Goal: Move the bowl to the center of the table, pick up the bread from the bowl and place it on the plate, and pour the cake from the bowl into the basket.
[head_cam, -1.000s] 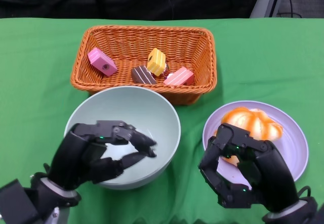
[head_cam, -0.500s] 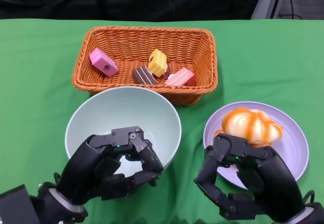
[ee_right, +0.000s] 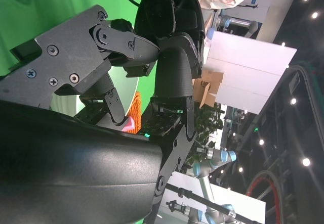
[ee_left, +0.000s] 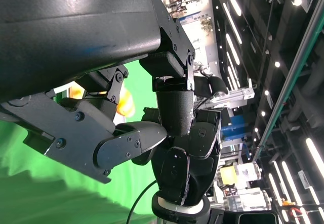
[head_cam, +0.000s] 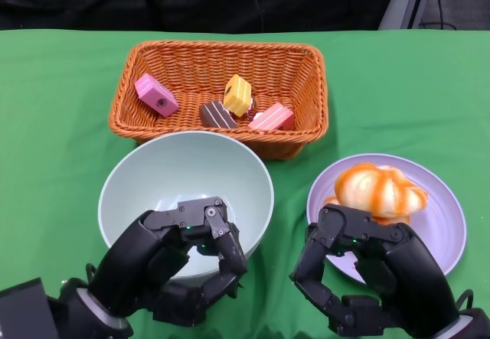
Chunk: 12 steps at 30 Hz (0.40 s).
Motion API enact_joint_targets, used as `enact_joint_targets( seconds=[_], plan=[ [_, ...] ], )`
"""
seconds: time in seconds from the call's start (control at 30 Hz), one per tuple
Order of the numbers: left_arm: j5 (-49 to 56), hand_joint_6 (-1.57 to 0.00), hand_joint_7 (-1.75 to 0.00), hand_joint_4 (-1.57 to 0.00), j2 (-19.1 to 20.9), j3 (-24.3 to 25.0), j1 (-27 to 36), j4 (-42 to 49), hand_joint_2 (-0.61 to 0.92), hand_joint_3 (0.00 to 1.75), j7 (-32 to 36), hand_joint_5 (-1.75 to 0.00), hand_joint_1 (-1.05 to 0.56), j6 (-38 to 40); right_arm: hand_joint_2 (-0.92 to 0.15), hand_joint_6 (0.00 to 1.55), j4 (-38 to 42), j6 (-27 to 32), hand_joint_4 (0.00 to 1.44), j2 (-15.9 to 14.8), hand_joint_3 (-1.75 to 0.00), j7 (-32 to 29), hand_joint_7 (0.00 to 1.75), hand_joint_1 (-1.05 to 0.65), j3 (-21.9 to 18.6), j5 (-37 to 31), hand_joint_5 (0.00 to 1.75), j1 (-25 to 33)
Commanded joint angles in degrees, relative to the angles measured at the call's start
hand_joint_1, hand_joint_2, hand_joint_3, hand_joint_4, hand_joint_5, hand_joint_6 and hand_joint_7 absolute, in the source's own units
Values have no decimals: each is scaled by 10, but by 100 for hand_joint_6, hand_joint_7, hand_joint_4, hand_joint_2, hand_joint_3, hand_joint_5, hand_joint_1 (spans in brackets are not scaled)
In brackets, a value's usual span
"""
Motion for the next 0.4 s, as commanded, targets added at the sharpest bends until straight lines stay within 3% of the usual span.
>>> enact_joint_targets(
  seconds=[0.03,0.4],
  plan=[
    [-7,-73,-145,-78,4,0,0,0,51,113,-11,-170,-19,0,-54,68,-1,2,79,-7,-87,2,139,-26,-1,9,173,-1],
    [5,-73,-147,-75,8,-3,10,-16,50,119,-8,-172,-17,10,-48,68,-5,2,79,-7,-103,2,139,-23,2,11,168,2]
  ],
)
